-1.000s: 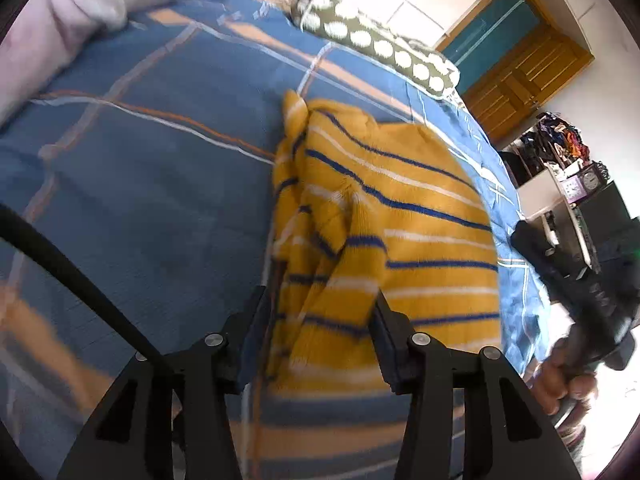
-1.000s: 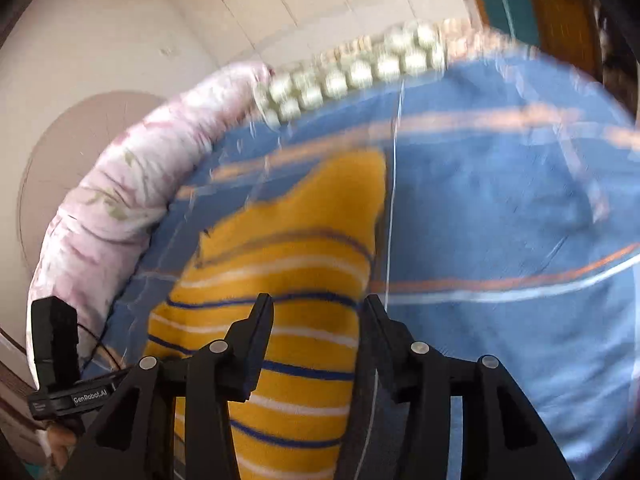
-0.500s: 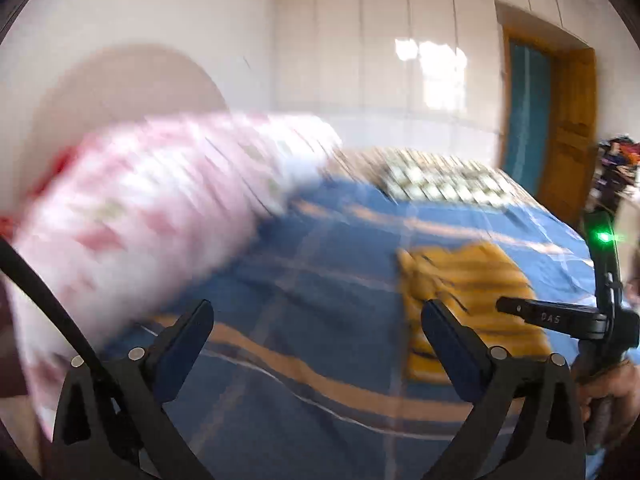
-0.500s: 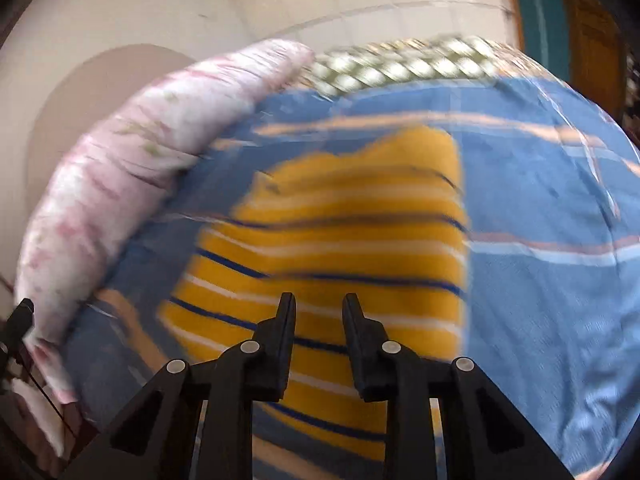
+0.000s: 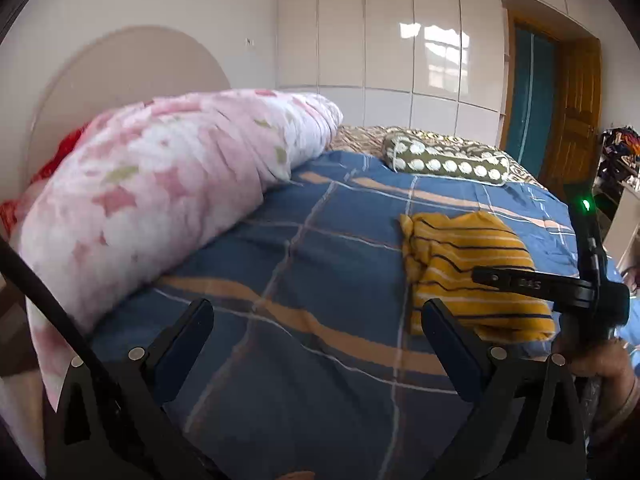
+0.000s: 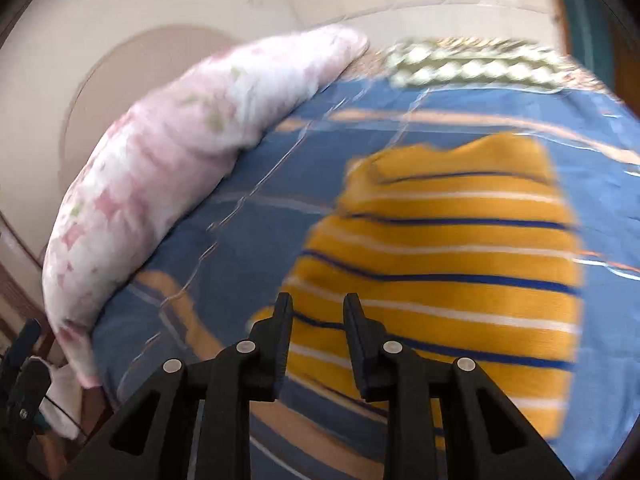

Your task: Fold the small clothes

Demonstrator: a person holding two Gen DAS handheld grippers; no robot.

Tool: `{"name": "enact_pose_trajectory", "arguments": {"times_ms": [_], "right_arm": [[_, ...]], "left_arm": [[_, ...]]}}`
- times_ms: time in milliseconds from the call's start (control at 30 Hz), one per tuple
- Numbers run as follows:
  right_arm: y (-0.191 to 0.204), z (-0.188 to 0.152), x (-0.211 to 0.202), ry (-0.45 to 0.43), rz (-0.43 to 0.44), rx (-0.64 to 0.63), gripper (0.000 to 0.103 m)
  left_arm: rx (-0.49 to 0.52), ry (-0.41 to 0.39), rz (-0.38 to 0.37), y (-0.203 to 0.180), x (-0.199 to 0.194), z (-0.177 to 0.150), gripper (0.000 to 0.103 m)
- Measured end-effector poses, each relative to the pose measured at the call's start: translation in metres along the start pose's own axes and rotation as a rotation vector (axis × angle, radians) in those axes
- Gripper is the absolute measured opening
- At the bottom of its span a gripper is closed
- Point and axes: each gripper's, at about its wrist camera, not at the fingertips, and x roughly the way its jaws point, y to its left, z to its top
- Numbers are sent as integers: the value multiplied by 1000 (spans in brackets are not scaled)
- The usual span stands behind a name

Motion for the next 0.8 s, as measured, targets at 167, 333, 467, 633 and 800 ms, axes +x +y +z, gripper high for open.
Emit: {"name": "enact_pose_trajectory", "arguments": {"times_ms": [167, 333, 467, 633, 800], "right_arm": [[-45, -41, -8, 46, 14, 144, 38], [-31, -78, -33, 93, -8, 103, 40], [-30, -91, -58, 39, -52, 92, 40], [-27, -71, -82, -63, -102, 66, 40], [-35, -53, -42, -23, -212, 6, 43]], "left_arm": [[56, 43, -6, -20, -4, -10, 103], [81, 93, -39, -36, -6, -19, 103], [99, 140, -56, -48, -6, -28, 103], [110, 173, -71, -55, -10, -34, 103], [108, 200, -83, -57, -13, -38, 103]]}}
